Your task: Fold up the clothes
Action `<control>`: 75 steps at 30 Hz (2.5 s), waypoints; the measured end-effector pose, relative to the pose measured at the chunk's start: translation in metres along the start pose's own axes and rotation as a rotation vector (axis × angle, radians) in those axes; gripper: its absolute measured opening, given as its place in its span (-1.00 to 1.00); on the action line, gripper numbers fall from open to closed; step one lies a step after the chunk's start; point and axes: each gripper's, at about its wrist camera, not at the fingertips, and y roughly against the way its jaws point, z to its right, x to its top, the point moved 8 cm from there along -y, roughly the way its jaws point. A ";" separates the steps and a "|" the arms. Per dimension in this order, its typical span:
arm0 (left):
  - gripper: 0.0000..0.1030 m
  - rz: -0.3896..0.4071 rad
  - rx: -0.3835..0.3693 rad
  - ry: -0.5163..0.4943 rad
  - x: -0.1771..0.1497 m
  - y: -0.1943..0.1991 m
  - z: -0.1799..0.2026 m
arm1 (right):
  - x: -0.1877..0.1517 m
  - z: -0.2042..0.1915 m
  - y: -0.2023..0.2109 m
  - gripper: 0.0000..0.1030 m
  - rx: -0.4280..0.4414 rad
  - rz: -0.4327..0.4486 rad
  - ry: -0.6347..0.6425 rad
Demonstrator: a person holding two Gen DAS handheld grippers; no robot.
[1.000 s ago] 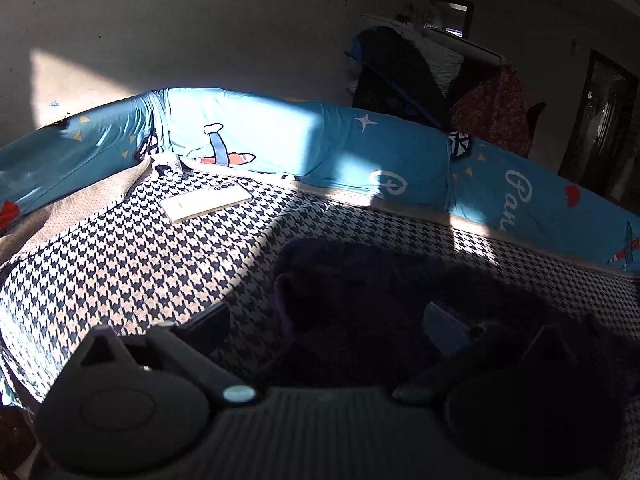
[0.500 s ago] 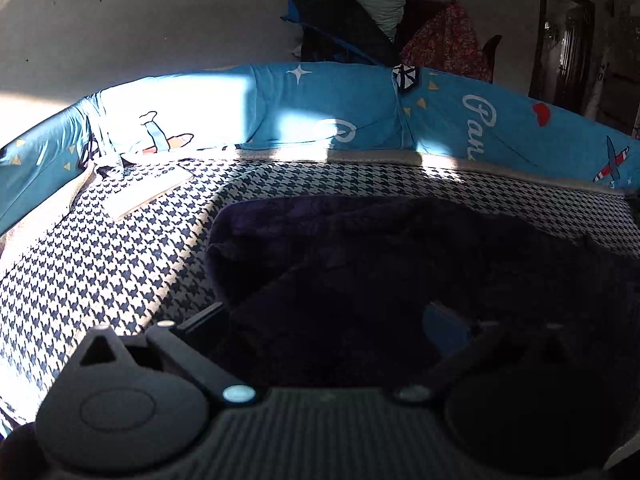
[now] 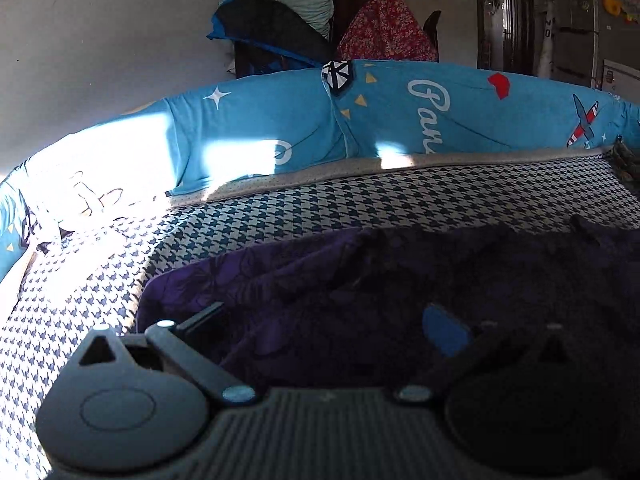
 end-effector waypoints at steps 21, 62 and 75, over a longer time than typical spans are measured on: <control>1.00 0.019 -0.222 -0.108 0.036 -0.081 0.051 | 0.045 0.087 -0.170 0.44 -0.107 -0.176 -0.343; 1.00 -0.175 -0.073 0.078 0.007 -0.124 0.000 | 0.059 0.125 -0.205 -0.55 -0.375 -0.125 -0.560; 1.00 -0.193 -0.080 0.049 -0.004 -0.121 0.005 | 0.090 0.040 -0.217 -0.33 -0.036 -0.044 -0.367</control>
